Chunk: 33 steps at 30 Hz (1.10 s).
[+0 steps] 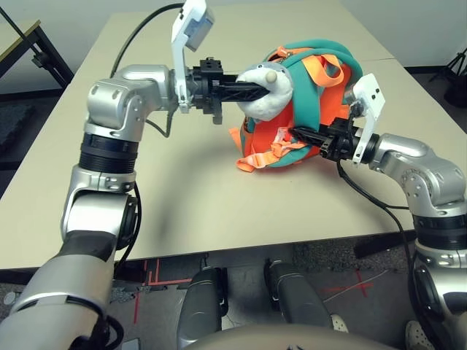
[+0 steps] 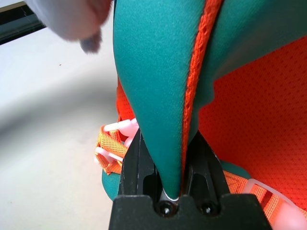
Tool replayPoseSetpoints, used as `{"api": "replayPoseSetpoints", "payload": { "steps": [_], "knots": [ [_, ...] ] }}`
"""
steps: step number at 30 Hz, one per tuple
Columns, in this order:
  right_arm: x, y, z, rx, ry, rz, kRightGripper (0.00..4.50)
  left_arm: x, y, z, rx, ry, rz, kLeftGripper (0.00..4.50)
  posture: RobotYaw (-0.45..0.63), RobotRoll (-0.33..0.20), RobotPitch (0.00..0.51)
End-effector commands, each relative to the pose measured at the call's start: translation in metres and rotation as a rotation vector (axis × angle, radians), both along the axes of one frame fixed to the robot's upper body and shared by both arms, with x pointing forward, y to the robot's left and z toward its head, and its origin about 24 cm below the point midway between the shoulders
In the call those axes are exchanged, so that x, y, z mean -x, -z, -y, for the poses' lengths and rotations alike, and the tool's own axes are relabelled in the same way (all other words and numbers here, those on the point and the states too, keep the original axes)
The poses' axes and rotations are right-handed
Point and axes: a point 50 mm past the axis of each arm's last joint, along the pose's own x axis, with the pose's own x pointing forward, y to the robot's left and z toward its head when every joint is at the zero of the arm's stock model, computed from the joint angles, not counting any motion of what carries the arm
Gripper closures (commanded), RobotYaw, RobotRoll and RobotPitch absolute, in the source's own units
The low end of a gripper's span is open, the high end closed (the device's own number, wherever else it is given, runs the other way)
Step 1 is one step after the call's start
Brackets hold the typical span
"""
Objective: Put the pencil case into the backpack and zip it.
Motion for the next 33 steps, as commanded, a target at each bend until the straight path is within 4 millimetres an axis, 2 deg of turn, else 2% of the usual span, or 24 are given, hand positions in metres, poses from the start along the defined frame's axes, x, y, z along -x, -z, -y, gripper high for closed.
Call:
{"api": "replayPoseSetpoints", "payload": {
  "steps": [1, 14, 18, 22, 25, 33],
  "knots": [
    [0.003, -0.001, -0.007, -0.013, -0.050, 0.006, 4.11, 0.003, -0.004, -0.011, 0.006, -0.003, -0.003, 4.22, -0.16, 0.000, 0.102],
    [0.002, -0.004, -0.008, -0.012, -0.054, 0.018, 4.11, 0.002, 0.009, -0.044, -0.031, -0.114, -0.042, 4.22, -0.17, 0.000, 0.092],
    [0.002, -0.005, -0.007, -0.010, -0.053, 0.020, 4.11, -0.002, 0.019, -0.055, -0.060, -0.160, -0.064, 4.22, -0.17, 0.000, 0.091],
    [0.001, -0.006, -0.006, -0.008, -0.051, 0.022, 4.11, -0.004, 0.035, -0.060, -0.086, -0.189, -0.098, 4.22, -0.17, 0.000, 0.091],
    [0.000, -0.007, -0.007, -0.008, -0.054, 0.025, 4.11, -0.008, 0.055, -0.065, -0.104, -0.224, -0.152, 4.22, -0.17, 0.000, 0.089],
    [-0.002, -0.008, -0.010, -0.008, -0.057, 0.034, 4.11, -0.001, 0.109, -0.054, -0.131, -0.188, -0.334, 4.22, -0.17, 0.000, 0.085]
  ]
}}
